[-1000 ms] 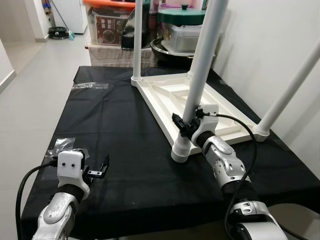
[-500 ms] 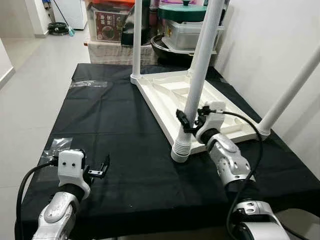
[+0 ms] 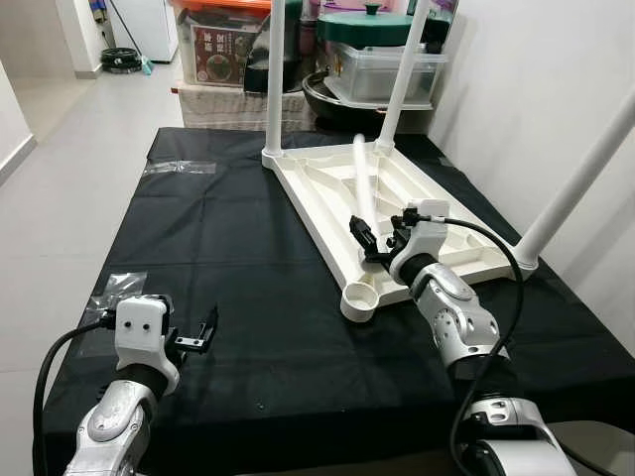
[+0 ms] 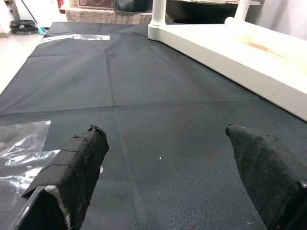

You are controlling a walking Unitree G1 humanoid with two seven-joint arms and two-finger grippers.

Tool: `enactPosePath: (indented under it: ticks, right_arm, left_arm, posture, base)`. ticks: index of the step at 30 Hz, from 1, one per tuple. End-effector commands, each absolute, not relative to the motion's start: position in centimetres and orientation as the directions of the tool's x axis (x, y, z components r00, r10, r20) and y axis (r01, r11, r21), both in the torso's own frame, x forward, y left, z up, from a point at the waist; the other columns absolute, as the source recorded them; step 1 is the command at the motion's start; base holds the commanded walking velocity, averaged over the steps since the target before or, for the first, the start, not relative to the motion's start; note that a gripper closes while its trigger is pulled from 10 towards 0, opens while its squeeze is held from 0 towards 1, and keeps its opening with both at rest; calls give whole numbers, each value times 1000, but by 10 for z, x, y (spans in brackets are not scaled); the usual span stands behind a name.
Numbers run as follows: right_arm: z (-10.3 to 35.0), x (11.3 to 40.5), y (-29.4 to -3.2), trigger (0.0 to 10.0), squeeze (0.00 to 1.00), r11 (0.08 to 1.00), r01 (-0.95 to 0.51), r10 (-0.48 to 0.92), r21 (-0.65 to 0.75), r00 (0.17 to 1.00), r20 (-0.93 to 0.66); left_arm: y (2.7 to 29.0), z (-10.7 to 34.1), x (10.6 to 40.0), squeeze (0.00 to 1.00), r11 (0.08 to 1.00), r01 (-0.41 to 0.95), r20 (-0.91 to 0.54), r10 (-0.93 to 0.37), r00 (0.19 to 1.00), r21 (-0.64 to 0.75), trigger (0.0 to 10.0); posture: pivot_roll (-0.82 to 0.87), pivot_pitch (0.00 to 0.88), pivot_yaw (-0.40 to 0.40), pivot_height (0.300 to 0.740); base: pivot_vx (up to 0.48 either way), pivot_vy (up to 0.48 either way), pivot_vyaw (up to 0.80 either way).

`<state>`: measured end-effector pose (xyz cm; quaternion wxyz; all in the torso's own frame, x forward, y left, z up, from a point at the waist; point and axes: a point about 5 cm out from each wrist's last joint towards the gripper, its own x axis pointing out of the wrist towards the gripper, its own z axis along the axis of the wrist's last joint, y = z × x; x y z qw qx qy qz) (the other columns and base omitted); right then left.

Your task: Building children table

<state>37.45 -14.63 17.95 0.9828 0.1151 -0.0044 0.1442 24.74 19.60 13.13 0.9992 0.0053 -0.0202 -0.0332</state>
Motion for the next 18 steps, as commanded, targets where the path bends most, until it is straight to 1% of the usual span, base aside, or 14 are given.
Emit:
enactPosePath:
  ticks: [1,8,12,14,16,17,18]
  right_arm:
    - [185,375,-149,10000,1000,932,-276,268,235,961,67]
    - [186,379,-145,10000,1000,942,-247,246,226,969,32]
    - [187,389,-136,10000,1000,956,-195,201,221,980,-4]
    - [188,390,-135,10000,1000,957,-189,195,220,981,-6]
    - [186,395,-134,10000,1000,966,-150,159,209,987,-27]
    - [185,399,-138,10000,808,977,-109,119,182,992,-40]
    - [184,401,-140,10000,808,983,-81,90,162,995,-48]
  left_arm:
    - [195,130,249,0,997,76,33,-77,997,25,10000]
    - [196,131,251,0,996,80,39,-81,996,31,10000]
    - [194,130,252,0,996,86,40,-87,995,34,10000]
    - [194,131,252,0,996,86,41,-88,995,35,10000]
    - [194,131,253,0,996,86,43,-87,995,35,10000]
    - [194,132,253,0,996,85,44,-87,995,36,10000]
    - [194,132,253,0,996,85,45,-87,995,37,10000]
  posture:
    - [47,0,-110,740]
    - [46,0,-108,740]
    - [49,0,-107,740]
    - [49,0,-107,740]
    - [54,0,-109,740]
    - [63,0,-113,740]
    - [63,0,-113,740]
  base:
    - [0,0,0]
    - [0,0,0]
    - [0,0,0]
    - [0,0,0]
    - [0,0,0]
    - [0,0,0]
    - [0,0,0]
